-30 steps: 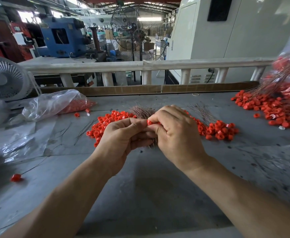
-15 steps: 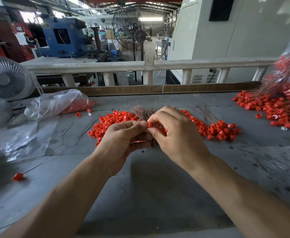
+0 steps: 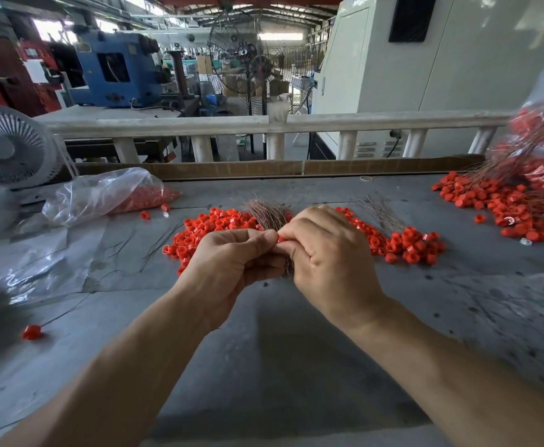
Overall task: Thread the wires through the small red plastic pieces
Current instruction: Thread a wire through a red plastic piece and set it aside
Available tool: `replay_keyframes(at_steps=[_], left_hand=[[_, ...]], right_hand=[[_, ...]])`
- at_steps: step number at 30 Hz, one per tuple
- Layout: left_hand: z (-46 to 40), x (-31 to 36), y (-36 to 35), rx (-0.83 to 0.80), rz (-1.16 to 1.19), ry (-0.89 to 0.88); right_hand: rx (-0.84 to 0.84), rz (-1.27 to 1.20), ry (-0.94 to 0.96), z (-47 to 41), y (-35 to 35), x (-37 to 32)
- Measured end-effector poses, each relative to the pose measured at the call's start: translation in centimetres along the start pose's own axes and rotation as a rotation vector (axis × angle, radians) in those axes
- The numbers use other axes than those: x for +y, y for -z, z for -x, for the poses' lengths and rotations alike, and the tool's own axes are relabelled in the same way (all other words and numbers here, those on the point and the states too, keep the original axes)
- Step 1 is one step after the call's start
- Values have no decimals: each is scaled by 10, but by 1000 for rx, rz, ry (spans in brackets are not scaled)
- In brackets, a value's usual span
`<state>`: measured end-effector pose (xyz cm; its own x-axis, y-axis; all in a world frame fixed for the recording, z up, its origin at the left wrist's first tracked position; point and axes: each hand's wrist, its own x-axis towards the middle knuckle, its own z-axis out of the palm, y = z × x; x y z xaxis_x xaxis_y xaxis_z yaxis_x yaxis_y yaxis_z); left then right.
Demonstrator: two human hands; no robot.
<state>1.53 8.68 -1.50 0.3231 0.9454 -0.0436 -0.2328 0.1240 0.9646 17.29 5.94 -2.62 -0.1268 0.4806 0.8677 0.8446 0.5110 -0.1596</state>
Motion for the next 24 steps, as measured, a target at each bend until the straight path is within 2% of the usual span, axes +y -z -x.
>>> replay_keyframes(at_steps=[7,12,17,24], left_hand=[[0,3,2,33,25,-31],[2,6,2,22,55,-57],[-1,4,2,15,74,-75],[-1,2,6,15,52,-87]], right_hand=[[-71,-70,-102,-7,1,0],[-142,-263,-162,-6,6,2],[-99,-344,-163,-7,6,1],[-156,-453,-242,-5,4,-1]])
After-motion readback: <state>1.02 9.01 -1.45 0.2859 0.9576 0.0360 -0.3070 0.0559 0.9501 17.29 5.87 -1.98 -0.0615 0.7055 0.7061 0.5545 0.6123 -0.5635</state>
